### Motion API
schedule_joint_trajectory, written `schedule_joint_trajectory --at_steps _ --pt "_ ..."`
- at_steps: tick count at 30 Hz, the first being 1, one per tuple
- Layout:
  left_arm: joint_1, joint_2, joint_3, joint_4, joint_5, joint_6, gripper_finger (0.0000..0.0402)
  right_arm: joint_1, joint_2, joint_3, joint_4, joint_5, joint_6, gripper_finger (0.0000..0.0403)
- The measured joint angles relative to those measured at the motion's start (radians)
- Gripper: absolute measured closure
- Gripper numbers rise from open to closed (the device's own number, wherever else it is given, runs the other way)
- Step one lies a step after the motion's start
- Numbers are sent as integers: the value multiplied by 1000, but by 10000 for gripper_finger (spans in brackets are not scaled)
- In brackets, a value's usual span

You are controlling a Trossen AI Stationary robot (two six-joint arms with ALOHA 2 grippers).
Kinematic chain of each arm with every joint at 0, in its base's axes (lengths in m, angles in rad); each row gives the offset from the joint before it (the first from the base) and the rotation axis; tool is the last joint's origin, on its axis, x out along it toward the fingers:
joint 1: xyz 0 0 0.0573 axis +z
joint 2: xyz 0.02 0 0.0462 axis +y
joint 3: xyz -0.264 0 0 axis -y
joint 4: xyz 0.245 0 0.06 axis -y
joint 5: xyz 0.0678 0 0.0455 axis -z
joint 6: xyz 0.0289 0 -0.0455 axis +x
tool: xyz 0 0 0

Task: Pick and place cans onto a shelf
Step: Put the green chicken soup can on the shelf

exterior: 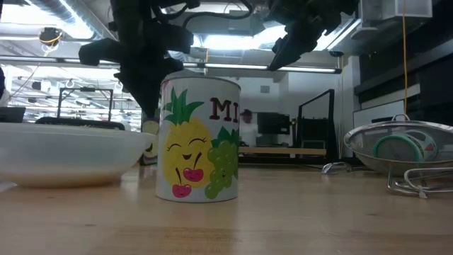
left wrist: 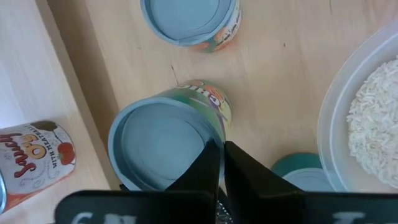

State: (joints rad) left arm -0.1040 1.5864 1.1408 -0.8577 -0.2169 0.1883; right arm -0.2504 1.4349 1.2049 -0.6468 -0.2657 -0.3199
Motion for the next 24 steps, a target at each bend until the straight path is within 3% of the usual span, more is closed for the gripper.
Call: schedule_joint_trajectory --at_steps 14,24 --pt "0 0 0 -1 2 -2 330 0 0 0 0 0 -1 277" --pt "-2 0 20 -14 -2 -45 329 0 0 0 -1 2 -3 277"
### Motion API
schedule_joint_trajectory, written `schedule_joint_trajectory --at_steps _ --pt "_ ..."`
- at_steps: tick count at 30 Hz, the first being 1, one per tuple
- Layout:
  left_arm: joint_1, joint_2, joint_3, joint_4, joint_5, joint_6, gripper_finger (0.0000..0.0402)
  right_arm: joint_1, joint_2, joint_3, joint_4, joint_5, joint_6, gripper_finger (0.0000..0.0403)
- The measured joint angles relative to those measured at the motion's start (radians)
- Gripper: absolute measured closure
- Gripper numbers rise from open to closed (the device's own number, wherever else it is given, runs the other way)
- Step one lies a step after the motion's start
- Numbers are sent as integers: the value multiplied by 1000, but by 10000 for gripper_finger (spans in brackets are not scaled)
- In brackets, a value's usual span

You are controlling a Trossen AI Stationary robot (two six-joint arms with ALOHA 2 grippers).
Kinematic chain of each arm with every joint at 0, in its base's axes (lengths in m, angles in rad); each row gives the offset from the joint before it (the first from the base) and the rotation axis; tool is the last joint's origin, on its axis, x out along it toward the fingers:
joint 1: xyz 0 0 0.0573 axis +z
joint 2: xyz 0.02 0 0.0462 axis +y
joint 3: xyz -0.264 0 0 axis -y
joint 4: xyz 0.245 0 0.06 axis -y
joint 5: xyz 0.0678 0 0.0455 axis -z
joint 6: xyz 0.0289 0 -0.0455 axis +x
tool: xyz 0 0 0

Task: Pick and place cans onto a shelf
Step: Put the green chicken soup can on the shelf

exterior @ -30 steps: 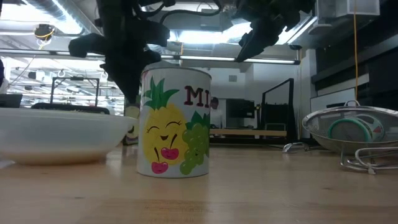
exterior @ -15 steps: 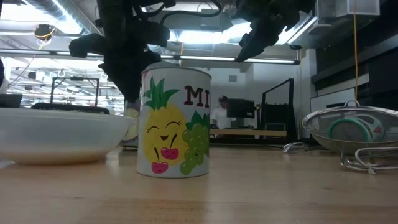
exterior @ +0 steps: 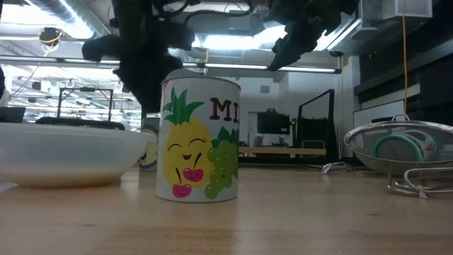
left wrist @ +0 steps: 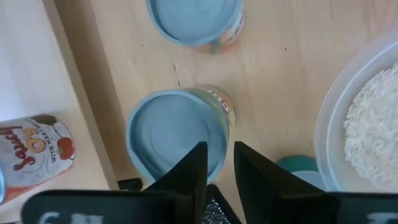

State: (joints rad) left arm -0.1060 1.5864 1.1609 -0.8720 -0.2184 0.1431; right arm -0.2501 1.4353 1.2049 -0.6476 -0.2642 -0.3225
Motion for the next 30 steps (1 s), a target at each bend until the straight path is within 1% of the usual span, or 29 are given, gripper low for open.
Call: schedule_joint_trajectory --at_steps 4,7,12,14,17,22,26,30 --pt "-13 -27 36 -32 -1 -1 328 0 0 0 0 0 0 277" --pt "-19 -85 45 -65 -1 -6 330 0 0 0 1 0 0 277" --pt "-30 -237 43 -118 0 -88 328 0 0 0 46 1 1 272" --pt "-42 -316 16 -114 -3 -133 329 0 0 0 83 0 2 263" --pt "-72 -429 -73 -34 -5 -196 330 0 0 0 135 0 1 242" --pt "-143 -587 -287 123 -6 -326 328 1 0 0 248 1 2 207" --pt "-200 -673 -436 259 -8 -375 330 24 14 1 407 1 1 200" --pt "-231 -718 -545 392 -69 -376 328 60 56 1 549 -21 -3 199"
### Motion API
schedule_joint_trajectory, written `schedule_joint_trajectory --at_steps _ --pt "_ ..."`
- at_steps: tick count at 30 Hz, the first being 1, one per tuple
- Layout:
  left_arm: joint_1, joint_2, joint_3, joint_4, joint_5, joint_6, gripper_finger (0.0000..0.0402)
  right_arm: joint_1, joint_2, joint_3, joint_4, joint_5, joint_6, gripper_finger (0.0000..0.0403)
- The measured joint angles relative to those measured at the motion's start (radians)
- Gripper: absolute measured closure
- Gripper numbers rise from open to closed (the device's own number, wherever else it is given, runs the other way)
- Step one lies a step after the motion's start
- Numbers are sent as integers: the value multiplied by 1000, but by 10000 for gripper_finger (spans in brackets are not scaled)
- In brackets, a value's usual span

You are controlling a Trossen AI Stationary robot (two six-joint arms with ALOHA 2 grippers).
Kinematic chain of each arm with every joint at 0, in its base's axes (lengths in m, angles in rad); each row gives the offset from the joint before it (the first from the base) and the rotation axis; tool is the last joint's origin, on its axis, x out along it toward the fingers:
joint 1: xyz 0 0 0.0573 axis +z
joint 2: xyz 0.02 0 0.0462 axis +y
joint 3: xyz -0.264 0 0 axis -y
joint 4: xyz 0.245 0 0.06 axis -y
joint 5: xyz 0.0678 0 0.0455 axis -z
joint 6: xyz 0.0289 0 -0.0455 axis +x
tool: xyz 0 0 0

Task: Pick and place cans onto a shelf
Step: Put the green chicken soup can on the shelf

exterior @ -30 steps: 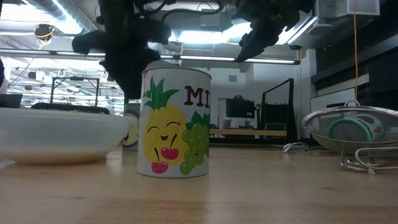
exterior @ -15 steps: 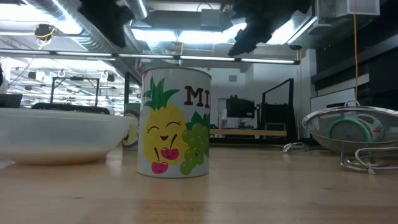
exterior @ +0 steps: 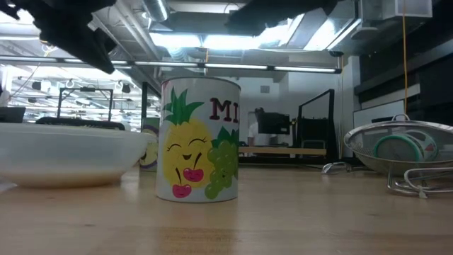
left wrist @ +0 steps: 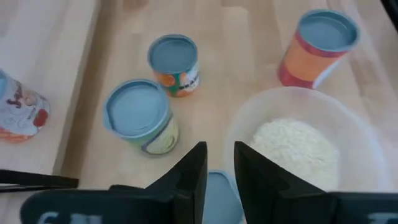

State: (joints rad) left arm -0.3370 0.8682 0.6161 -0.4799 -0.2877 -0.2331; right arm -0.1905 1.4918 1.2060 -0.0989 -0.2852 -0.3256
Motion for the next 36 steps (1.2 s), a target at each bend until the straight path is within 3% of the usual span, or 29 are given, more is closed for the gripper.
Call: schedule_joint_trajectory --at_steps 7,10,22,28,36 --pt "-5 -11 -71 78 -87 4 329 21 123 63 77 -3 -1 199" --pt "-4 -11 -72 81 -93 4 327 25 204 132 68 -54 -1 199" --pt "-4 -11 -72 93 -94 6 328 26 498 396 -154 -156 -77 199" --pt "-4 -11 -72 93 -94 4 328 26 545 398 -152 -243 -79 199" --pt "-4 -11 -72 93 -93 4 330 30 545 380 -155 -250 -161 199"
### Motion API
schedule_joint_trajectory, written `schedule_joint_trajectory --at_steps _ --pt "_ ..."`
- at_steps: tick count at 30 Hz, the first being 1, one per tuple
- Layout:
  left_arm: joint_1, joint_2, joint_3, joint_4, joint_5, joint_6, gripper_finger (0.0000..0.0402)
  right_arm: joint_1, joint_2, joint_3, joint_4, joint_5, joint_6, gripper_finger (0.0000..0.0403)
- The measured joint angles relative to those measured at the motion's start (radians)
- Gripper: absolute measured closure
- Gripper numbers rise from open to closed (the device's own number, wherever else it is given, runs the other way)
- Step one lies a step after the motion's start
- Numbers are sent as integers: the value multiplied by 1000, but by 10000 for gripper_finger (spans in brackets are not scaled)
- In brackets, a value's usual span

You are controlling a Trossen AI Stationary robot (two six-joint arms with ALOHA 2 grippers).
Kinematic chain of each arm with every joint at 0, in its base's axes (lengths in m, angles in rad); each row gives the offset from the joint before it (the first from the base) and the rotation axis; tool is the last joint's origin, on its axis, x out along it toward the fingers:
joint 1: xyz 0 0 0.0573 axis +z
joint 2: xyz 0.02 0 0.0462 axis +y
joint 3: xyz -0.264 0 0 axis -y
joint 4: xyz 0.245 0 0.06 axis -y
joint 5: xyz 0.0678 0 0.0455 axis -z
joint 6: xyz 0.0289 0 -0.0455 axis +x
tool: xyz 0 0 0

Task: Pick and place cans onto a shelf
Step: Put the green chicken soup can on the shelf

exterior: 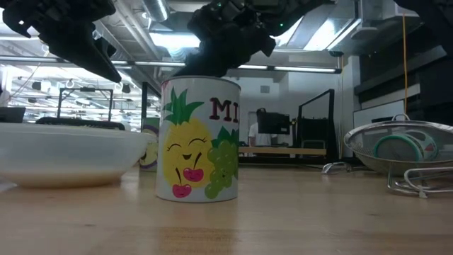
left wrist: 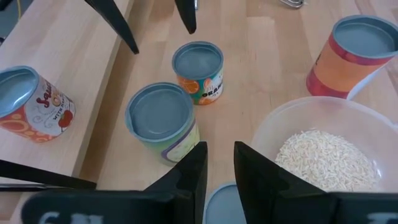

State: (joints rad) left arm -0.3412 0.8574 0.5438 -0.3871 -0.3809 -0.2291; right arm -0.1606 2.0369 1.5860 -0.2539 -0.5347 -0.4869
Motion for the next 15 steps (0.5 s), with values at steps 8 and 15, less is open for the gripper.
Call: schedule_joint_trajectory --at_steps 8,15 --pt "0 0 0 0 0 0 330 14 64 0 4 18 -73 199" --pt "0 0 0 0 0 0 329 15 100 -1 11 90 -76 218"
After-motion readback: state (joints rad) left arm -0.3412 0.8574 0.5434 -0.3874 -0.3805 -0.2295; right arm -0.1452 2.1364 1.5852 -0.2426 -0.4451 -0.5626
